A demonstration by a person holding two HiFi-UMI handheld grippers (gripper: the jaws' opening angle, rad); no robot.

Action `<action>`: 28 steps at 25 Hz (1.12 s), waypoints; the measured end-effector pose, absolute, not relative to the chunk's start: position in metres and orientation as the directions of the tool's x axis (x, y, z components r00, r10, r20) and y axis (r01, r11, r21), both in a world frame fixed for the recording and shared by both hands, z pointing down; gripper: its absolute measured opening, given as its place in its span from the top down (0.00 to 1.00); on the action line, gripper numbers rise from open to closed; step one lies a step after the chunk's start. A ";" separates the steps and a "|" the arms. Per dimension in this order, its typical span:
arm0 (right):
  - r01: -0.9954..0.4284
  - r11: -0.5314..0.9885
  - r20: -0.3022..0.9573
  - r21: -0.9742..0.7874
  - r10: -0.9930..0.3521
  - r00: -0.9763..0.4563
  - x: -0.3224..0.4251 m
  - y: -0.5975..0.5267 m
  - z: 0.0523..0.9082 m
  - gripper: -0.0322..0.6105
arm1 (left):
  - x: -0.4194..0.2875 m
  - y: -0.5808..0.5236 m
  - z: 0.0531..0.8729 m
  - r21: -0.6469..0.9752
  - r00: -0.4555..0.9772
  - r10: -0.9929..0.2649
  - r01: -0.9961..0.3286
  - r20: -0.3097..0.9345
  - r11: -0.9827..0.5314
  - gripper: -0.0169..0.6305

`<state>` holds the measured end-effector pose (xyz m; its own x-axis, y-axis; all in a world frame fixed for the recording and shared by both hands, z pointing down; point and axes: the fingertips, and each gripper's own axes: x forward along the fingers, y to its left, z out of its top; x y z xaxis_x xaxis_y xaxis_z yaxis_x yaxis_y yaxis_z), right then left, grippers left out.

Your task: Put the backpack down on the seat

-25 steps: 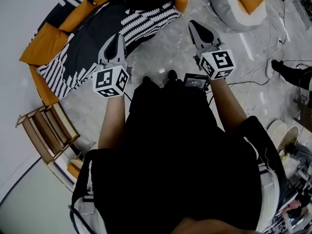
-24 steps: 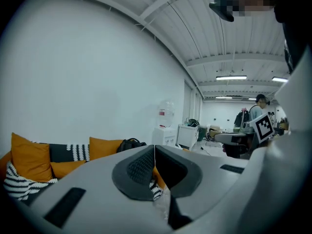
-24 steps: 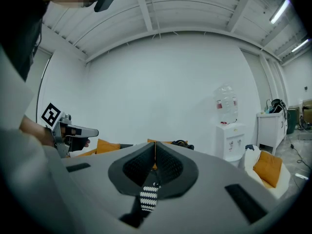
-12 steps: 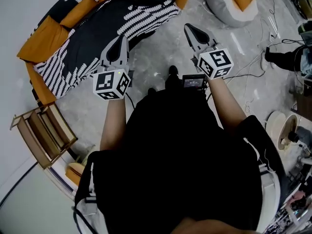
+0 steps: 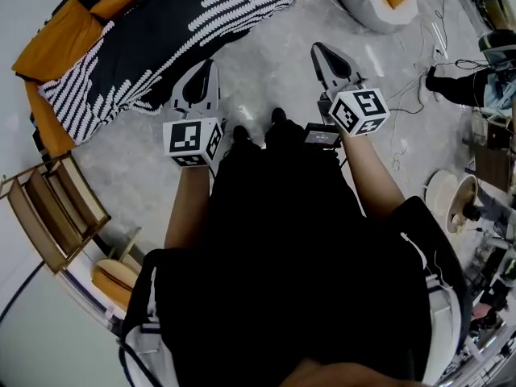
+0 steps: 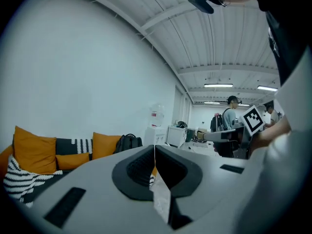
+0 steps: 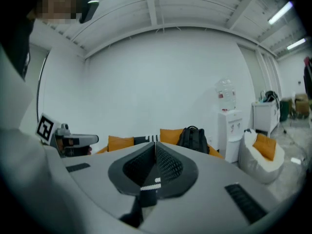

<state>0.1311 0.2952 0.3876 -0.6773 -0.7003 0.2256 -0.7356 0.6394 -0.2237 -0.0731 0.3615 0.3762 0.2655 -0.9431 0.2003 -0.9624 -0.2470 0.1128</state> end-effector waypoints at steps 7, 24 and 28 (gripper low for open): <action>-0.717 0.654 0.169 -0.242 -0.699 -0.695 0.137 0.285 0.373 0.90 | -0.055 0.360 0.361 0.115 0.279 -0.942 -0.958 0.185 -0.261 0.94; -0.728 0.626 0.145 -0.278 -0.722 -0.676 0.197 0.282 0.379 0.90 | 0.000 0.343 0.368 0.169 0.363 -0.896 -0.929 0.255 -0.329 0.94; -0.722 0.633 0.132 -0.278 -0.719 -0.682 0.196 0.282 0.375 0.90 | 0.005 0.340 0.365 0.161 0.374 -0.892 -0.926 0.255 -0.342 0.94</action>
<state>0.1956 0.2815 0.3754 -0.6819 -0.7193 0.1325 -0.7222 0.6333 -0.2782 0.0052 0.3400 0.3649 0.3736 -0.8919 0.2549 -0.9259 -0.3418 0.1610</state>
